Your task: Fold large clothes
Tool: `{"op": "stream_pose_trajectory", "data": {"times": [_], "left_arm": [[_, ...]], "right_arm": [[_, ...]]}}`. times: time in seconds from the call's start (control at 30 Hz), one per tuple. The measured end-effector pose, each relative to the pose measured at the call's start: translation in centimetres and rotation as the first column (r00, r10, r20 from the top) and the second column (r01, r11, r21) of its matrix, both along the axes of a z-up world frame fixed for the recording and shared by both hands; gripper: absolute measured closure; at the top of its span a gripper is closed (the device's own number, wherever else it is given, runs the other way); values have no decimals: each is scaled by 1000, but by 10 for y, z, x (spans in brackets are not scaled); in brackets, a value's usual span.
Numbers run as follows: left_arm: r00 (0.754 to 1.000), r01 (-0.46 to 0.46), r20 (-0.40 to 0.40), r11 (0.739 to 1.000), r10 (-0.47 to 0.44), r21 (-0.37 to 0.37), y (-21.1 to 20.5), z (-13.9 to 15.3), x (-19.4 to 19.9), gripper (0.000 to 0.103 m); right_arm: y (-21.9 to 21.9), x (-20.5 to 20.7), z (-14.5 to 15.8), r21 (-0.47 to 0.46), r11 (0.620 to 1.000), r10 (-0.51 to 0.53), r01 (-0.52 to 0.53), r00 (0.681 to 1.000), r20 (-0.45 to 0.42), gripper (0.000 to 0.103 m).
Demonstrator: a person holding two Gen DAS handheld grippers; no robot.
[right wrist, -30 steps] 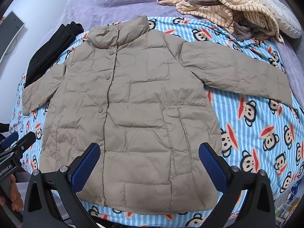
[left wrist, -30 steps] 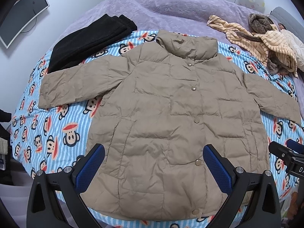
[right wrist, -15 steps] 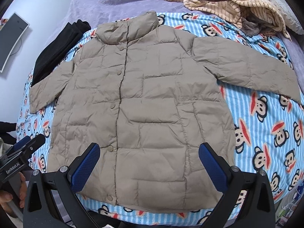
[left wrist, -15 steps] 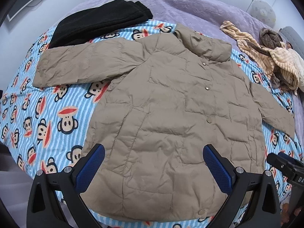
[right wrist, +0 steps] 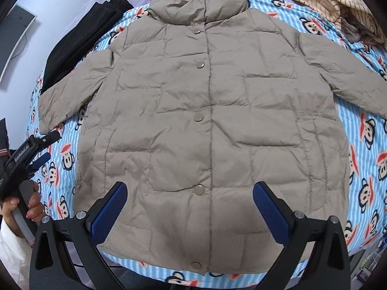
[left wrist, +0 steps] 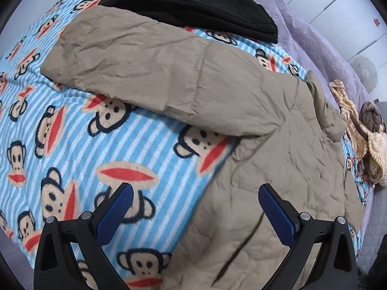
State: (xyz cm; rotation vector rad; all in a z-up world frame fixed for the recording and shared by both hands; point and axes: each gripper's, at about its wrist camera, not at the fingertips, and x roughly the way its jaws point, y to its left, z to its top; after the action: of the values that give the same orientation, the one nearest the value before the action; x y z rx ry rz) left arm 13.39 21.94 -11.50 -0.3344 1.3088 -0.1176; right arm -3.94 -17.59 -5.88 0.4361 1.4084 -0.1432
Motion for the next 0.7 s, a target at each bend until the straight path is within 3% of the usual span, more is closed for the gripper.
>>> {"op": "stream_pose_trajectory", "data": {"times": [0.13, 0.33, 0.57, 0.6, 0.67, 0.7], "left_arm": [[998, -66, -20, 991, 65, -119, 30, -33, 33, 0], [992, -129, -52, 953, 119, -275, 61, -74, 79, 0], [978, -190, 28, 937, 207, -295, 89, -67, 126, 0], [974, -206, 30, 933, 224, -295, 92, -67, 131, 4], [970, -227, 23, 934, 242, -274, 99, -70, 143, 26], [970, -229, 17, 942, 241, -244, 101, -72, 146, 49]], "right_arm": [[31, 13, -14, 8, 1000, 14, -14, 1000, -16, 0], [62, 36, -31, -3, 1000, 30, -30, 999, -34, 0], [80, 55, -40, -16, 999, 36, -36, 999, -33, 0], [82, 57, -41, -18, 999, 33, -34, 999, -34, 0], [84, 62, -43, -18, 999, 28, -28, 999, -32, 0], [85, 65, -44, -18, 1000, 24, -25, 999, -29, 0]]}}
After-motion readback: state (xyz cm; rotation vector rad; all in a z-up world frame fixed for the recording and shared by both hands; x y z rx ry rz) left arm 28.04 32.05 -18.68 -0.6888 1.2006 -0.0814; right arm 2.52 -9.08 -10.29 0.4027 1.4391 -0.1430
